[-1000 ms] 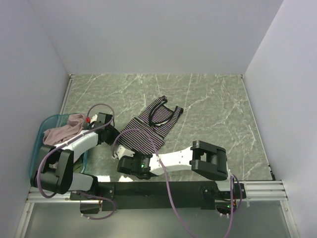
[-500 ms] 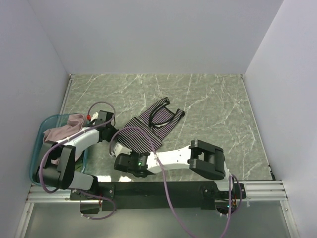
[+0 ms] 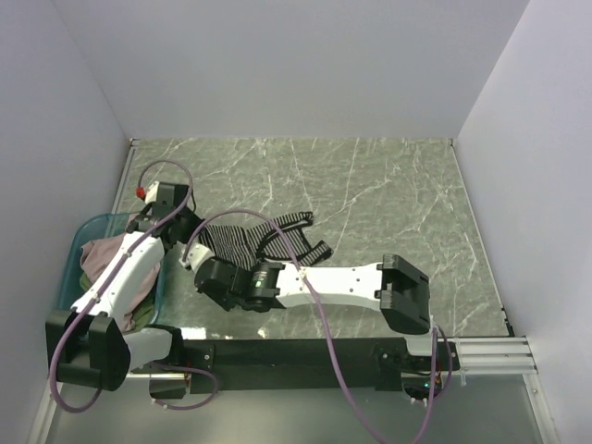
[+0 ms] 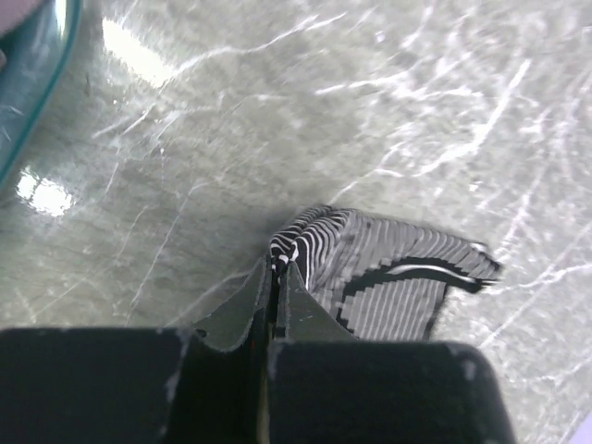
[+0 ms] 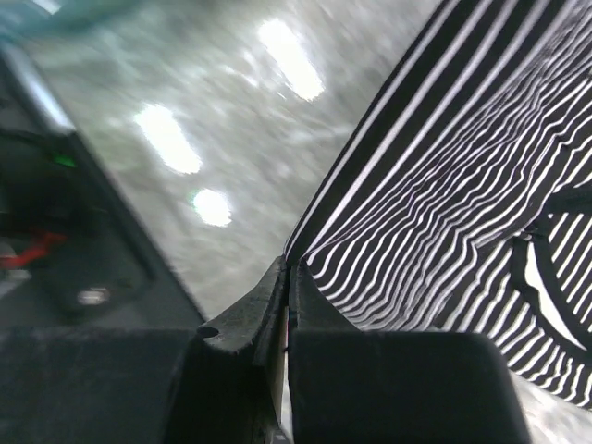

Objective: Fold and stack the tank tops
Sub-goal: Fold the tank top

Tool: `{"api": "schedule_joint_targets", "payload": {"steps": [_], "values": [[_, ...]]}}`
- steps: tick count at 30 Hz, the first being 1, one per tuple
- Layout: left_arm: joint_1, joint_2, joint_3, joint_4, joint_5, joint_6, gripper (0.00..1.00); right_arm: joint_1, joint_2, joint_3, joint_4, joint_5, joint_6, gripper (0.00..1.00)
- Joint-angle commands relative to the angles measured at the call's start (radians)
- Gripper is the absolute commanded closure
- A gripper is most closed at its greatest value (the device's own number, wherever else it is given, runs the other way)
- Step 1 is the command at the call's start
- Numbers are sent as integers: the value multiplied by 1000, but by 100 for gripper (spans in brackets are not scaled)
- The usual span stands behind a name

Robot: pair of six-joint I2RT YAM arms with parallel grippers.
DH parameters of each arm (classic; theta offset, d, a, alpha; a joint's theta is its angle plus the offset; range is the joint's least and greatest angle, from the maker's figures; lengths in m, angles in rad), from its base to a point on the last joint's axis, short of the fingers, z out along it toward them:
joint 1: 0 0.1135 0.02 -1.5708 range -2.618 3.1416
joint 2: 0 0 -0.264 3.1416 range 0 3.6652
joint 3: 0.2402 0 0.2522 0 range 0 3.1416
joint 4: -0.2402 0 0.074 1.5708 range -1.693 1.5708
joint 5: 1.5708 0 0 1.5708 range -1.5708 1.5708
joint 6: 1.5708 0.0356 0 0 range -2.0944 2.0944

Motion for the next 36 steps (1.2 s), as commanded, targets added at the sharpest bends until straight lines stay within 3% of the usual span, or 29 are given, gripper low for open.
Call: {"api": "schedule_joint_targets", "payload": {"steps": [1, 11, 18, 26, 36], "values": [[12, -19, 98, -49, -6, 43, 99, -48, -94, 40, 43, -194, 88, 99], [4, 108, 269, -15, 69, 26, 99, -284, -292, -266, 368, -527, 348, 98], [-94, 262, 354, 5, 49, -17, 99, -418, -375, -505, 635, -681, 535, 98], [-206, 433, 520, -17, 11, -52, 99, -513, -438, -729, 873, -729, 682, 98], [-302, 607, 674, -33, -8, -79, 99, -598, -533, -926, 976, -692, 765, 98]]}}
